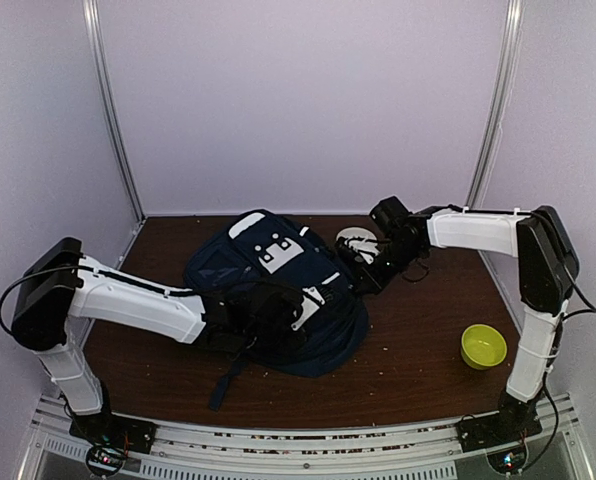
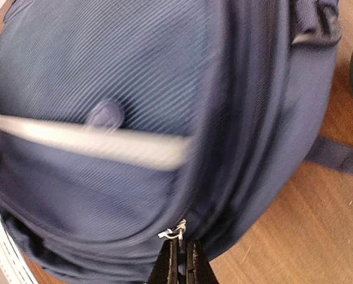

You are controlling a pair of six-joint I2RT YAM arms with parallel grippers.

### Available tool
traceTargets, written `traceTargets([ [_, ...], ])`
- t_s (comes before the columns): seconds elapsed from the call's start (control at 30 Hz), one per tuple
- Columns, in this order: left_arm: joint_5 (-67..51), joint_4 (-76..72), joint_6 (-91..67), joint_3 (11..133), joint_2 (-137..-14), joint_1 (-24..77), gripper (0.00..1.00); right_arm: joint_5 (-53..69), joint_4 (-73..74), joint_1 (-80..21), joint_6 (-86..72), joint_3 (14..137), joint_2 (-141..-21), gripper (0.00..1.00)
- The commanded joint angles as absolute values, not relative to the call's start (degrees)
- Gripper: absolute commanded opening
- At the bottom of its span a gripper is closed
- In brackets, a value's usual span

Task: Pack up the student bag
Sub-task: Zip the upper front pocket of the student bag, then put down the student bag at the center of the board.

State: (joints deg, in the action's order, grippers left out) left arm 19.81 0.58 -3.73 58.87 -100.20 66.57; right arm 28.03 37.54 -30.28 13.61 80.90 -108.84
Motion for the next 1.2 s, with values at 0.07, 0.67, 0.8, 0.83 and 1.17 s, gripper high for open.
traceTargets([
  [0.07, 16.24, 9.95, -7.55, 51.84, -92.05, 66.45, 0.00, 23.49, 37.44, -28.34, 12.41, 86.88, -112.47, 0.00],
  [0.67, 20.52, 14.24, -7.88, 44.57, -83.89, 65.96, 0.00, 24.08, 36.34, -29.93, 11.06, 93.93, -116.57, 0.05],
  [0.8, 20.88, 13.55, -7.87, 44.13, -83.57, 65.92, 0.00, 22.97, 36.70, -30.32, 10.70, 96.71, -118.93, 0.06],
  [0.83, 20.91, 13.47, -7.91, 43.96, -83.41, 65.92, 0.00, 22.64, 36.61, -30.36, 10.46, 97.40, -119.49, 0.06],
  [1.17, 24.39, 13.45, -9.36, 43.53, -80.96, 65.83, 0.00, 22.96, 37.72, -30.01, 11.59, 100.14, -118.30, 0.24],
])
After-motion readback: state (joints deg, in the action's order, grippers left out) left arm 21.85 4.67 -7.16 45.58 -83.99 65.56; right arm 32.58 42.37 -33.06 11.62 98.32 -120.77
